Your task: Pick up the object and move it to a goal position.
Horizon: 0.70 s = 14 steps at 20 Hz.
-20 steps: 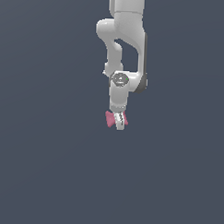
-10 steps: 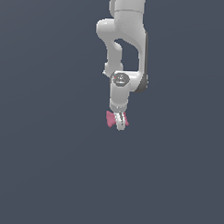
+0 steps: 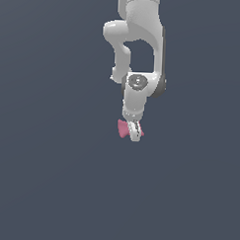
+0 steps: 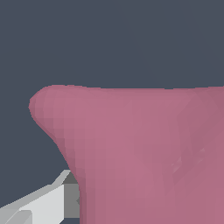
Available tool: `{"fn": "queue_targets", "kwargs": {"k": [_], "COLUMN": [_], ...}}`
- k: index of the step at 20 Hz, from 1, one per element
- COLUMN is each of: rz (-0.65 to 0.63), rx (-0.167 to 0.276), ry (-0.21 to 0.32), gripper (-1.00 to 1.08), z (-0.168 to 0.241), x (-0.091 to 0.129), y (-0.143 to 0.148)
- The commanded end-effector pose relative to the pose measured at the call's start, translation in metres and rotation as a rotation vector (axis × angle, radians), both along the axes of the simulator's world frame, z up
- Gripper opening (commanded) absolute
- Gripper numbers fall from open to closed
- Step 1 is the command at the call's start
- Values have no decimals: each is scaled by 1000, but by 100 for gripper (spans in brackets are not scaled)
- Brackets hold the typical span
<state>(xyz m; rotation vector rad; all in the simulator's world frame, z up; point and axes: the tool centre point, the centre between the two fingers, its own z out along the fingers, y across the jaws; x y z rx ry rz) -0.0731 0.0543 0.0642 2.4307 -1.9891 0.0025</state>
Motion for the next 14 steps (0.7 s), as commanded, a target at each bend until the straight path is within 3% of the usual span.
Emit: {"fn": "queue_targets", "kwargs": {"k": [1, 14], "rz": [0, 0], "rx": [-1, -2], "ry": [0, 0], "gripper": [-100, -100], "z": [15, 98], "x": [12, 84], "y": [9, 64]}}
